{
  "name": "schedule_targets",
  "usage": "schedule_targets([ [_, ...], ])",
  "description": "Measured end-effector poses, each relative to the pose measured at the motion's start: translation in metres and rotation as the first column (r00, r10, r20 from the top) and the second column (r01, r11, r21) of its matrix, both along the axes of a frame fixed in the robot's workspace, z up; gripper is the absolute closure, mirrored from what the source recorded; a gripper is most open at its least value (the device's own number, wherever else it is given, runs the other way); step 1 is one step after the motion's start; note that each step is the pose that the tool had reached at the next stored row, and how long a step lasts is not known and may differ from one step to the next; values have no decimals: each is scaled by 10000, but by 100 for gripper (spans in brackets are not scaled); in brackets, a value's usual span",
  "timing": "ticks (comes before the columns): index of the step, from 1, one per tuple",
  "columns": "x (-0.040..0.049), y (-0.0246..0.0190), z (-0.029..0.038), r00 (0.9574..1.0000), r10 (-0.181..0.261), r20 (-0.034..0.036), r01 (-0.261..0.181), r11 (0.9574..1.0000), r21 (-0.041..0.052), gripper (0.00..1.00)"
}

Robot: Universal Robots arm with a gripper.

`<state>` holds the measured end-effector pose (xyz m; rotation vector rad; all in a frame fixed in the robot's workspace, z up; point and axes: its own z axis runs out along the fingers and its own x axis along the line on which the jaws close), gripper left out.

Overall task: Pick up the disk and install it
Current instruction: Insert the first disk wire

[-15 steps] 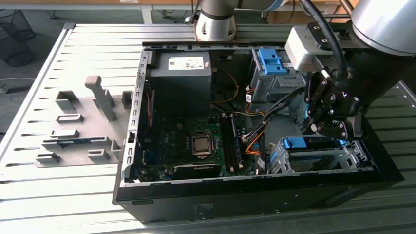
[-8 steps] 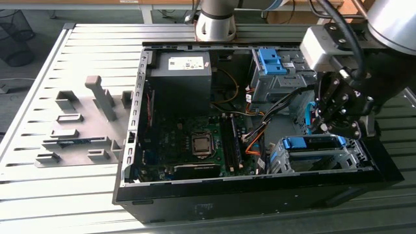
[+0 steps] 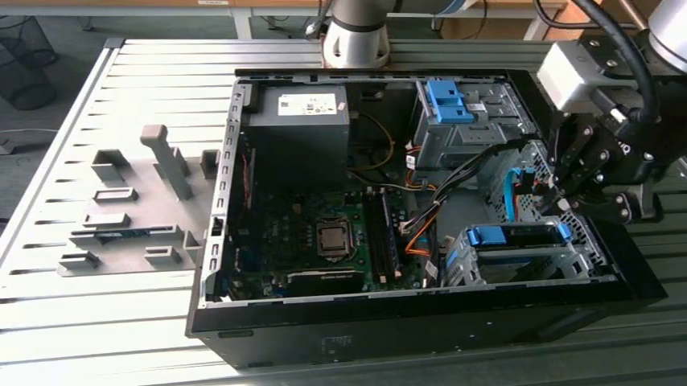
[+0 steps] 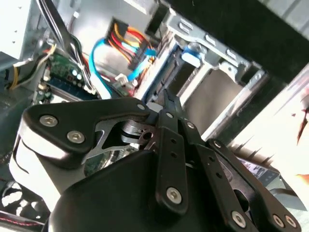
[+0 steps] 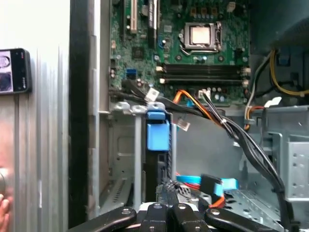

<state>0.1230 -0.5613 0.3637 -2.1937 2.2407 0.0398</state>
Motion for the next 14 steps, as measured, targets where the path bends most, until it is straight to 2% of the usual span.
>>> schedule_targets([
  [3,29,111,-1,10000,-1,0,1,10000,1,89],
  [7,46,237,0,10000,-4,0,4,10000,-2,89],
  [10,57,270,0,10000,-67,0,67,10000,-2,89],
  [14,81,270,0,10000,-78,-28,78,10000,-3,89],
])
